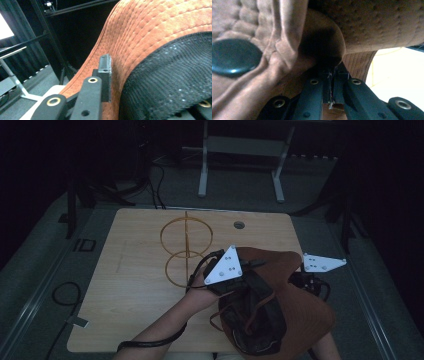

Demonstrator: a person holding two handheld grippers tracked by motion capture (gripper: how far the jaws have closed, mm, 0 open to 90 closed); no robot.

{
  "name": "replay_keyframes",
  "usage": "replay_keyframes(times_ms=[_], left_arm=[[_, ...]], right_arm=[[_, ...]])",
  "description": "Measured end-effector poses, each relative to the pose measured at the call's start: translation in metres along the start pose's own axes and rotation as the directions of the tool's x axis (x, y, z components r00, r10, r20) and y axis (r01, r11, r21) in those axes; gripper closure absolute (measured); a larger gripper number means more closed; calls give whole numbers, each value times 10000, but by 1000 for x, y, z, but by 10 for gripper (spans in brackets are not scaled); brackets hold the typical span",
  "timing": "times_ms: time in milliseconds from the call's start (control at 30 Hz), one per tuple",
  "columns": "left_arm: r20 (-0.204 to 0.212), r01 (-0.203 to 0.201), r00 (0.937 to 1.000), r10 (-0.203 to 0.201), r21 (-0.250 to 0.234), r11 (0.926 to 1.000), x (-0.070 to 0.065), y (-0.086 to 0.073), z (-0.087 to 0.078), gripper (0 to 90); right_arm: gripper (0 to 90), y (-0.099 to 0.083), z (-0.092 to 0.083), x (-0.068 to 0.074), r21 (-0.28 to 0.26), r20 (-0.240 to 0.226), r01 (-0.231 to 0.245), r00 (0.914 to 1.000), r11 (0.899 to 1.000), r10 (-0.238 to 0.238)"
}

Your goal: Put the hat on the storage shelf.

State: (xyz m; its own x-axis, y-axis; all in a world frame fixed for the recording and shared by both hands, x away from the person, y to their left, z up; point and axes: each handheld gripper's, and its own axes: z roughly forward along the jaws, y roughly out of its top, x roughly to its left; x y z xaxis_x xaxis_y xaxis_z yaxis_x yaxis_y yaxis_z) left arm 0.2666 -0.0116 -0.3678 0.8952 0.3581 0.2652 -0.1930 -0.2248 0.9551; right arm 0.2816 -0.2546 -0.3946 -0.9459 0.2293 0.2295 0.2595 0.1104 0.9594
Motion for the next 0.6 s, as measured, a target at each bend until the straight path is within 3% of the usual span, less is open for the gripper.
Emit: replay_keyframes(times_ms=[267, 467, 600], left_arm=[[-530, 138, 9985, -132, 105, 9999, -2, 5, -3, 634], [-732, 698, 9950, -687, 132, 9975, 1, 7, -12, 501], [-996, 625, 9933, -579, 436, 9971, 3, 7, -19, 418]], right_arm=[[876, 3, -7, 2, -4, 178, 146, 9997, 9999, -146], [876, 4, -10, 1, -149, 212, 131, 9997, 9998, -128], [877, 6, -16, -2, -483, 240, 6, 9997, 9988, 6]])
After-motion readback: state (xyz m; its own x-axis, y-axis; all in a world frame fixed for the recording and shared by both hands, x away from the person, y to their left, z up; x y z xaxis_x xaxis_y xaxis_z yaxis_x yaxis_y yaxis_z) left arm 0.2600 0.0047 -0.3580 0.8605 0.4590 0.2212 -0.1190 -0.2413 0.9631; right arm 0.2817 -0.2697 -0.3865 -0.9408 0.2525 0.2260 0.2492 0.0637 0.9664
